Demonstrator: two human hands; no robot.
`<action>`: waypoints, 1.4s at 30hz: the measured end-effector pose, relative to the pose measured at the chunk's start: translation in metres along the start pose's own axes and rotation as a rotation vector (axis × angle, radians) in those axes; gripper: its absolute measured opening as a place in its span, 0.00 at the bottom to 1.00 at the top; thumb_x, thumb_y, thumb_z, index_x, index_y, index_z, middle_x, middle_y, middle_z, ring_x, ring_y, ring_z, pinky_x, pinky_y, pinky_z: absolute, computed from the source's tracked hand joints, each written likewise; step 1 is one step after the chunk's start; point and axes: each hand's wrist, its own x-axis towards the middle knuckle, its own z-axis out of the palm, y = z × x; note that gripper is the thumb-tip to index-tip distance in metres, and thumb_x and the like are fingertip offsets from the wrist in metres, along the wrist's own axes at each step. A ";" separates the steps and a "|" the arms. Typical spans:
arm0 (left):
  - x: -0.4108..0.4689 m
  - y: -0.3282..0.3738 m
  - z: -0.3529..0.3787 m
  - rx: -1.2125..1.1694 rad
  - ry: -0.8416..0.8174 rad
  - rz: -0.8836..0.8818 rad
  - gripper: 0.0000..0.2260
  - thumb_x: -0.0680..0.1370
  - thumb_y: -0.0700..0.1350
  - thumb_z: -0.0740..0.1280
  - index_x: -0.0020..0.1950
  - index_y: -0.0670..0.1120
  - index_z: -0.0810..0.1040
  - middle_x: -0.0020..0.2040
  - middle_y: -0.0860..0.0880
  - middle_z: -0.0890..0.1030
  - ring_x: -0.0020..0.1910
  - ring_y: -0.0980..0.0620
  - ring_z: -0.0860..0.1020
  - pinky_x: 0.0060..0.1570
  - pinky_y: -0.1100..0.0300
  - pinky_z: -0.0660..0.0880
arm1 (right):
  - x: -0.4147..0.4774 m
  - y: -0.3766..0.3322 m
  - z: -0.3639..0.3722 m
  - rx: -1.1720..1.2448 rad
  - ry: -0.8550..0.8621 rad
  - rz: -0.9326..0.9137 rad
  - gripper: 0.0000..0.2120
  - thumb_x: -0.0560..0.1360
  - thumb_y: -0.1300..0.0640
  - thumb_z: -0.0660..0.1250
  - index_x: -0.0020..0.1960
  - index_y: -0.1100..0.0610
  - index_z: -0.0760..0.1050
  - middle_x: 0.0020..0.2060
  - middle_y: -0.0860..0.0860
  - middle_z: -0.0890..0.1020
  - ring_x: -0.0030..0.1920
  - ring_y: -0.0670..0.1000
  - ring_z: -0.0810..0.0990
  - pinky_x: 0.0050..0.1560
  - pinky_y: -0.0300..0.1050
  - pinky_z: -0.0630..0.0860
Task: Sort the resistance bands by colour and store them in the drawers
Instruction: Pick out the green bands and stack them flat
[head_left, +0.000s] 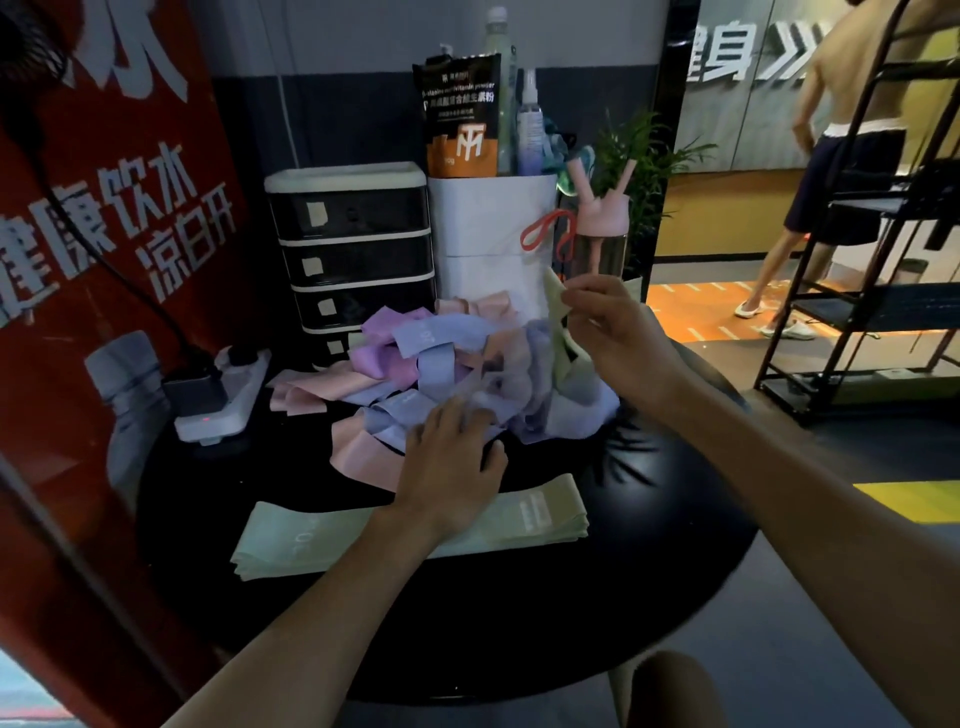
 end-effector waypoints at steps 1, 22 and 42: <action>-0.001 0.001 -0.002 0.003 0.057 0.001 0.15 0.83 0.53 0.58 0.68 0.51 0.71 0.69 0.46 0.66 0.69 0.43 0.64 0.65 0.47 0.62 | 0.000 -0.007 -0.004 0.033 0.013 -0.016 0.14 0.78 0.70 0.60 0.61 0.66 0.77 0.62 0.57 0.73 0.58 0.50 0.75 0.54 0.30 0.69; 0.005 0.039 -0.110 -1.062 0.600 0.119 0.12 0.81 0.31 0.63 0.54 0.46 0.81 0.42 0.50 0.84 0.40 0.55 0.81 0.42 0.60 0.79 | -0.016 -0.083 0.003 0.534 -0.196 0.007 0.14 0.79 0.70 0.60 0.59 0.63 0.80 0.59 0.52 0.82 0.63 0.51 0.78 0.67 0.53 0.73; -0.010 0.037 -0.141 -1.224 0.514 -0.146 0.15 0.81 0.50 0.67 0.47 0.37 0.80 0.44 0.37 0.83 0.45 0.41 0.84 0.49 0.48 0.83 | -0.021 -0.093 0.042 0.039 -0.038 -0.274 0.12 0.75 0.65 0.69 0.58 0.59 0.81 0.43 0.50 0.77 0.39 0.42 0.75 0.42 0.31 0.70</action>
